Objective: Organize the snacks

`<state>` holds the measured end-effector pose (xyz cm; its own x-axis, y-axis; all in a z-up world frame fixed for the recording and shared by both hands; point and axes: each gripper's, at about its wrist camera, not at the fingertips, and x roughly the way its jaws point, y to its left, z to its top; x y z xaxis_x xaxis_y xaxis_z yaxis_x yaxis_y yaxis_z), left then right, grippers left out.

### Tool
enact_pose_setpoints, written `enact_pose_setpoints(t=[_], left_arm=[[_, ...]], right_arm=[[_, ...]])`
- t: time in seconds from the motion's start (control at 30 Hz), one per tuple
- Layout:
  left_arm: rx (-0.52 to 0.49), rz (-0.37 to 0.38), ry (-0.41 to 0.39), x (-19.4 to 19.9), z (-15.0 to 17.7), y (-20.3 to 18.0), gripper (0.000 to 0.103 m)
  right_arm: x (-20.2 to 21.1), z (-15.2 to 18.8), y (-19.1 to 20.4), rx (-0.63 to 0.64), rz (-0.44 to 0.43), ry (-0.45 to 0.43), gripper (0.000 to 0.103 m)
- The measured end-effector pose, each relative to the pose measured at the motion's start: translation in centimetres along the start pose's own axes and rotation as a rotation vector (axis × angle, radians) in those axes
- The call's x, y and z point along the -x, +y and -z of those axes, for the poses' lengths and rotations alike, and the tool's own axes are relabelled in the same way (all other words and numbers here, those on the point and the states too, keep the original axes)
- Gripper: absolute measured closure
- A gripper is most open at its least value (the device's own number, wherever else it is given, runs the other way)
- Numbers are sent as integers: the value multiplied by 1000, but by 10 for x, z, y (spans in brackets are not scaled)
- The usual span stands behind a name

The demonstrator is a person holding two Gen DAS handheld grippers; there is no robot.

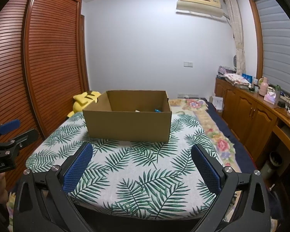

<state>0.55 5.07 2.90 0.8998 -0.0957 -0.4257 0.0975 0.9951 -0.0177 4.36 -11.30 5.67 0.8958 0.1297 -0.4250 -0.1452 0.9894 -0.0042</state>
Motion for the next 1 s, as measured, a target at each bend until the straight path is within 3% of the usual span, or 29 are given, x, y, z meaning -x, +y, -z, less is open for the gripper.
enact_pose_setpoints(t=[1.0], left_arm=[[2,-2,0,0,3,0,8]], right_arm=[[0,0,0,1,-1,0,0]])
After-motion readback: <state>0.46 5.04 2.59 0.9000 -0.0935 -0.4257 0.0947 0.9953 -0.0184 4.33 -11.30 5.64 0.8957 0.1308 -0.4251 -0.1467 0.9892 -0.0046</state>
